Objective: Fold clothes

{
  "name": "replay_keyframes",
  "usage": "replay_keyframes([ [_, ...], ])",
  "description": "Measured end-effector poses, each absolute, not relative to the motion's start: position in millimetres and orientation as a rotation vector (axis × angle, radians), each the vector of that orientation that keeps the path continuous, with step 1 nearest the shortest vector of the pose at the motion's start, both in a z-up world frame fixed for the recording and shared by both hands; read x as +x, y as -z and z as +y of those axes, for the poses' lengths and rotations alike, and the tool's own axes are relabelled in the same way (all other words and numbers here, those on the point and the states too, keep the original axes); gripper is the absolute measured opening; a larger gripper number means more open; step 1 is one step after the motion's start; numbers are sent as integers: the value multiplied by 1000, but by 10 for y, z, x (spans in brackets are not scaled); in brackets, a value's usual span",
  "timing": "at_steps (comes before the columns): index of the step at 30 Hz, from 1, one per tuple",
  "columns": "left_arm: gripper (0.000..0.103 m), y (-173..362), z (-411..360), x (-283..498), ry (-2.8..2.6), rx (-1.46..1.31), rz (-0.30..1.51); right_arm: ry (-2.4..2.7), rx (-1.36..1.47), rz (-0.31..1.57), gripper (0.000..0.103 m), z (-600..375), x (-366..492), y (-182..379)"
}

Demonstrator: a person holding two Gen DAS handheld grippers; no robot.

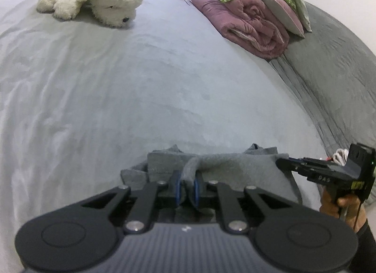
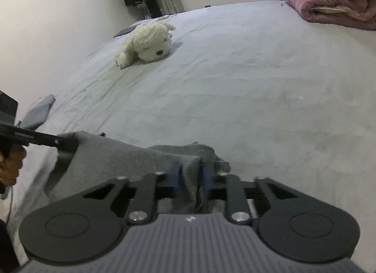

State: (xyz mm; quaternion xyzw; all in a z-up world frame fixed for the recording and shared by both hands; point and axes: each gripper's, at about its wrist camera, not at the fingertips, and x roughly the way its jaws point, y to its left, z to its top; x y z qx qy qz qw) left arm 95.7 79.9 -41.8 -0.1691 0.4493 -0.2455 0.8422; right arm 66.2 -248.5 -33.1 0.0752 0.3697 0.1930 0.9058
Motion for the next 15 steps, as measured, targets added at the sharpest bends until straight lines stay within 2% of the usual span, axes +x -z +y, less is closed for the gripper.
replay_keyframes([
  [3, 7, 366, 818, 928, 493, -367, 938, -388, 154, 710, 11, -2479, 657, 258],
  [8, 7, 346, 806, 912, 479, -363, 932, -353, 92, 663, 11, -2370, 679, 231],
  [15, 8, 455, 800, 1012, 431, -334, 967, -309, 61, 705, 11, -2280, 868, 399],
])
